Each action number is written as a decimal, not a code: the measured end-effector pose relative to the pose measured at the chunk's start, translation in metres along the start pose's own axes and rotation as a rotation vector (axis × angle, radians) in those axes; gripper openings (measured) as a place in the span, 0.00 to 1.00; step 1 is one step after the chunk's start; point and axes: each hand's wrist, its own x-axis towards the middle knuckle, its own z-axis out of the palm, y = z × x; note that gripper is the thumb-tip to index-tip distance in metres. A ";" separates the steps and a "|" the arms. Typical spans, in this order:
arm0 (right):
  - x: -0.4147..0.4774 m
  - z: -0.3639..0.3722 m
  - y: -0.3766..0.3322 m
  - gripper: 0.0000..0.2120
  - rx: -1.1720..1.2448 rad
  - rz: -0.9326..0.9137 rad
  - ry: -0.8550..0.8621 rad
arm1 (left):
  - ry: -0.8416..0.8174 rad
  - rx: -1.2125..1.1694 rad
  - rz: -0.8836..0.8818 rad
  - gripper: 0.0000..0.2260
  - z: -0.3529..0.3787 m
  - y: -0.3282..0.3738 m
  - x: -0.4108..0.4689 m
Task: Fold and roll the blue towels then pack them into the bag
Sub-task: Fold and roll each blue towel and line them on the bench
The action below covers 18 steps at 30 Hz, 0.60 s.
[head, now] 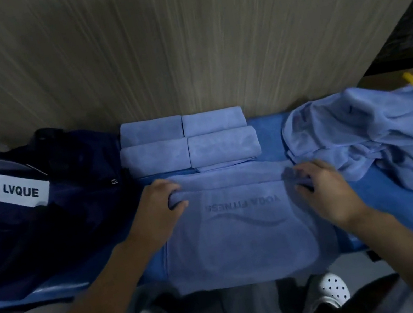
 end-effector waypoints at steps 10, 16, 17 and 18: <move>0.010 -0.007 -0.008 0.13 0.087 0.115 -0.002 | -0.106 0.065 -0.076 0.07 -0.008 -0.002 0.007; 0.011 -0.015 -0.001 0.16 0.177 0.112 -0.136 | -0.062 0.032 -0.085 0.08 -0.009 -0.005 0.004; 0.010 -0.017 0.000 0.17 0.178 0.117 -0.153 | -0.051 0.018 -0.081 0.08 -0.009 -0.004 0.004; 0.009 -0.019 0.000 0.16 0.177 0.121 -0.149 | -0.046 0.008 -0.077 0.08 -0.010 -0.004 0.004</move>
